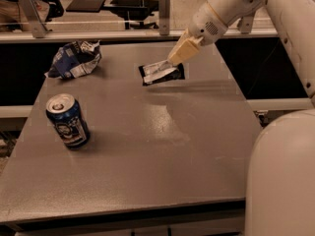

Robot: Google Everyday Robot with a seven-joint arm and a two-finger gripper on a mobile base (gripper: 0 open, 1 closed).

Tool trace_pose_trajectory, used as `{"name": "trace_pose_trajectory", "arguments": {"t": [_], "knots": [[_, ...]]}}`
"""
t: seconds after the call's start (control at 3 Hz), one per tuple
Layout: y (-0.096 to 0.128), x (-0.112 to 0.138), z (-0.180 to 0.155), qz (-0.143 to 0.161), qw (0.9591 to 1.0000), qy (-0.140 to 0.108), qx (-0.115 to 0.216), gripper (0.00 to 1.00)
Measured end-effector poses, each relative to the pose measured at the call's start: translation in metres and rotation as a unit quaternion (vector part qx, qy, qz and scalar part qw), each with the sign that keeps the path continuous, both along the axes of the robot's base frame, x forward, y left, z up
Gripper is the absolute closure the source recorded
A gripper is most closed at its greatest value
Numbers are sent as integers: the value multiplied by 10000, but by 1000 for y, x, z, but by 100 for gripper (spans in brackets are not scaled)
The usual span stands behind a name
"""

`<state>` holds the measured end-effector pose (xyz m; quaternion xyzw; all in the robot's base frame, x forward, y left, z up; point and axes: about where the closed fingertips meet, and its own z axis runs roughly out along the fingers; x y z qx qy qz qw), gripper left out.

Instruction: Move rxbar blueberry near pepsi can

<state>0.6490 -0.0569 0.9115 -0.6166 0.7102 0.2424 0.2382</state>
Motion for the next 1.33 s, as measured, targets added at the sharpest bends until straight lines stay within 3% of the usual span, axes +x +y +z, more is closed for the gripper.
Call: {"name": "trace_pose_trajectory", "arguments": {"t": [0.33, 1.0, 1.33], "knots": [[27, -52, 15, 500, 9984, -31, 258, 100], [71, -111, 16, 1190, 9924, -139, 283, 100], [85, -124, 0, 1390, 9901, 5, 217, 100]]}}
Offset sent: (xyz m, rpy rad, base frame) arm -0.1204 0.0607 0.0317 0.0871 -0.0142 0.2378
